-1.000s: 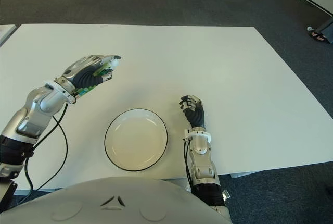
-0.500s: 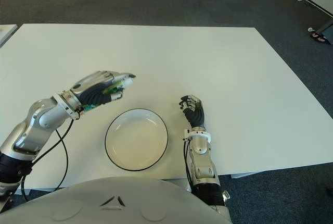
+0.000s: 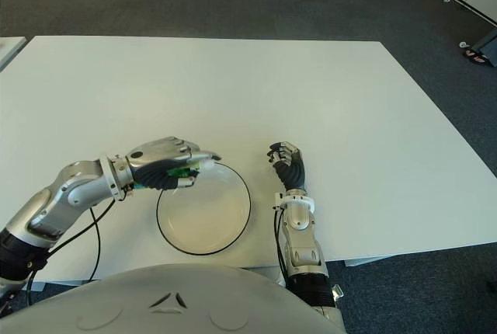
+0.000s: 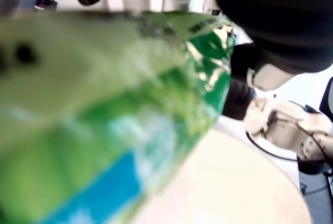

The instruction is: Put the toothpaste on the table into the plate.

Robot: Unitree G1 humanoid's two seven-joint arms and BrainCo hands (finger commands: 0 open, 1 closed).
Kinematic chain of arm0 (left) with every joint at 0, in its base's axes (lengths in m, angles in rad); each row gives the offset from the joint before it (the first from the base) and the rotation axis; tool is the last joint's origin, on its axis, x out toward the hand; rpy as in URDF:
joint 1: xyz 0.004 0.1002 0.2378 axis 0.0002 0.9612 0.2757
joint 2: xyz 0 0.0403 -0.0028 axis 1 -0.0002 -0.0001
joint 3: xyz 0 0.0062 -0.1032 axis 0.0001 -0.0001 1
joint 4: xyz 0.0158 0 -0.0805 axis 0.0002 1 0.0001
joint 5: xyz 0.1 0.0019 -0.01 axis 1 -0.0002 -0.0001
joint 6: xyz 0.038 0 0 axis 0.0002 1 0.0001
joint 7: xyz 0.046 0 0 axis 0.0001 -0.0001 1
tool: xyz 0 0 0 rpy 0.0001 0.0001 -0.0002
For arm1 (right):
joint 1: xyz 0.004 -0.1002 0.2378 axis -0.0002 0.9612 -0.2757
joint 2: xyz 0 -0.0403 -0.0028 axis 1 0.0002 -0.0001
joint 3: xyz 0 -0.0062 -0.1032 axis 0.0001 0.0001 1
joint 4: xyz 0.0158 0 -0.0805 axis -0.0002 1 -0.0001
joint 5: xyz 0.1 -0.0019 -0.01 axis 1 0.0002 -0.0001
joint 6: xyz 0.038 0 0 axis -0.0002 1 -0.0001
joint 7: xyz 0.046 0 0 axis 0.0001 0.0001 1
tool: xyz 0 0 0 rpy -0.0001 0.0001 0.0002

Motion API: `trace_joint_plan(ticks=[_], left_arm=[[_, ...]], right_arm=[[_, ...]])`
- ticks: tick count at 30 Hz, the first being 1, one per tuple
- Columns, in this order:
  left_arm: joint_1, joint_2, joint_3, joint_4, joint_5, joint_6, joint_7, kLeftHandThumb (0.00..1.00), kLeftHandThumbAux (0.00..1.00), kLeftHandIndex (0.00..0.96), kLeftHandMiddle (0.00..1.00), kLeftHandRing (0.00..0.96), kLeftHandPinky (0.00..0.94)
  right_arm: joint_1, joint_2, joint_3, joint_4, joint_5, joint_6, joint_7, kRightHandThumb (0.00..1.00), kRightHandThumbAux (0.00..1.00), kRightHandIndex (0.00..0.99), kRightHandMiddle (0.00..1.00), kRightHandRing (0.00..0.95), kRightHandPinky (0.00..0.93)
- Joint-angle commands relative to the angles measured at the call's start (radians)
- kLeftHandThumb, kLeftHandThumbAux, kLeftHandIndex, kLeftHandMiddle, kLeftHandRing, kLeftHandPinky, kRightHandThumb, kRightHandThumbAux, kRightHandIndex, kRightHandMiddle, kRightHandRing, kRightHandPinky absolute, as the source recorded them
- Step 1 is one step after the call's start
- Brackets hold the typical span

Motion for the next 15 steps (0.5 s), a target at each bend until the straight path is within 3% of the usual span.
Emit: trace_joint_plan(ticks=[1, 8, 15], left_arm=[[-0.024, -0.007, -0.048, 0.079, 0.107, -0.083, 0.053, 0.713, 0.707, 0.442, 0.872, 0.876, 0.882], [-0.002, -0.020, -0.080, 0.148, 0.274, -0.172, 0.204, 0.714, 0.707, 0.441, 0.882, 0.875, 0.881], [-0.029, -0.023, -0.100, 0.189, 0.388, -0.227, 0.320, 0.715, 0.707, 0.441, 0.884, 0.879, 0.880]], right_arm=[[-0.006, 0.002, 0.005, 0.006, -0.004, 0.009, 0.000, 0.707, 0.731, 0.429, 0.541, 0.542, 0.552], [-0.005, -0.003, 0.004, 0.006, -0.007, 0.009, 0.000, 0.707, 0.731, 0.429, 0.538, 0.534, 0.533], [-0.005, -0.001, 0.002, 0.005, -0.003, 0.018, 0.001, 0.707, 0.731, 0.428, 0.536, 0.532, 0.534]])
